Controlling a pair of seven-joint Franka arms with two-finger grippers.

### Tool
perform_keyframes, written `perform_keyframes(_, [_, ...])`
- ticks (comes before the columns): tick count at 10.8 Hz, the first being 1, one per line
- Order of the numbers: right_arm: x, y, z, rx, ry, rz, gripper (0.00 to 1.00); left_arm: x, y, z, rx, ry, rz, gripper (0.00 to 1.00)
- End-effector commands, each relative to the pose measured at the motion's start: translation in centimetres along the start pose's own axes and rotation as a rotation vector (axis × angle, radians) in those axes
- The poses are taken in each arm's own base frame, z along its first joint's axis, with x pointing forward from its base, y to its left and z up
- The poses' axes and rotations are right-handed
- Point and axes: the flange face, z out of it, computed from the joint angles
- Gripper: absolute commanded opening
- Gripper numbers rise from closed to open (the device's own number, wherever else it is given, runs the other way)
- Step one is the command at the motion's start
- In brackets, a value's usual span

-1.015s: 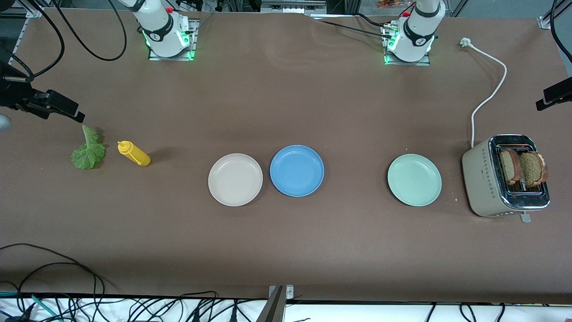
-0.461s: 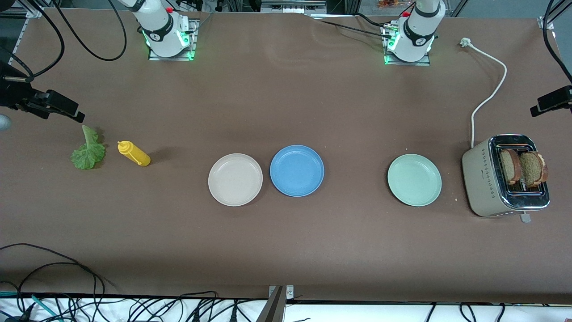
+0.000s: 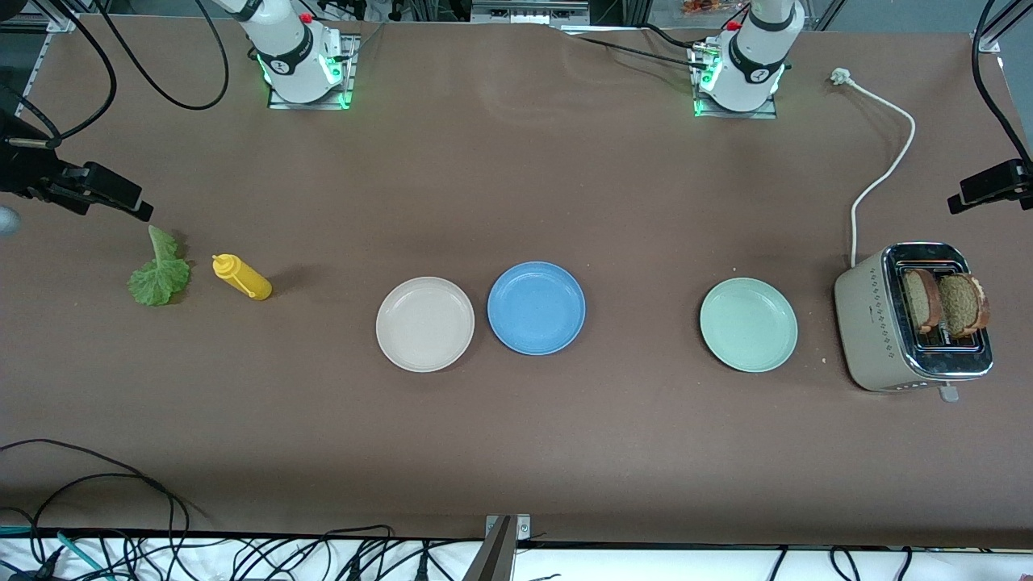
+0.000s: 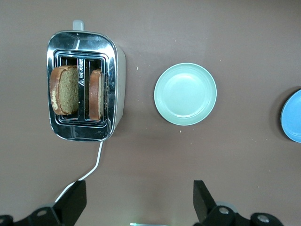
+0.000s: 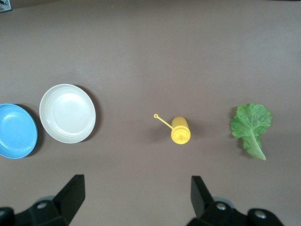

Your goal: Make sandwich in blue plate with both arms

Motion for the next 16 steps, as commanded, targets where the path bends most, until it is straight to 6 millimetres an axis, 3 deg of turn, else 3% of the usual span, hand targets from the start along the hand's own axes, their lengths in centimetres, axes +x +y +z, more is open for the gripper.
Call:
perform_keyframes(1, [-0.3, 0.0, -0.6, 0.021, -0.005, -0.006, 1.0, -0.2, -1.2, -0.7, 0.023, 0.004, -0.027, 1.0])
perform_keyframes(4, [-0.3, 0.0, -0.5, 0.02, -0.008, -0.008, 1.0, -0.4, -3.2, -0.8, 0.139, 0.0, -0.056, 1.0])
perform_keyframes(8, [-0.3, 0.0, -0.6, 0.021, -0.007, -0.008, 1.0, 2.0, -12.4, 2.1, 0.129, 0.041, -0.092, 1.0])
perform_keyframes(9, [-0.3, 0.0, -0.5, 0.02, -0.008, -0.008, 1.0, 2.8, -13.0, 3.4, 0.123, 0.024, -0.091, 1.0])
perform_keyframes(11, [-0.3, 0.0, -0.5, 0.02, -0.008, -0.008, 1.0, 4.2, -12.7, 5.5, 0.123, 0.021, -0.095, 1.0])
perform_keyframes(14, [-0.3, 0.0, -0.5, 0.02, -0.01, -0.008, 1.0, 3.2, -11.1, 7.7, 0.126, 0.019, -0.11, 1.0])
perform_keyframes(16, [-0.3, 0.0, -0.5, 0.02, -0.01, -0.008, 1.0, 3.1, -8.7, 10.2, 0.13, 0.026, -0.14, 1.0])
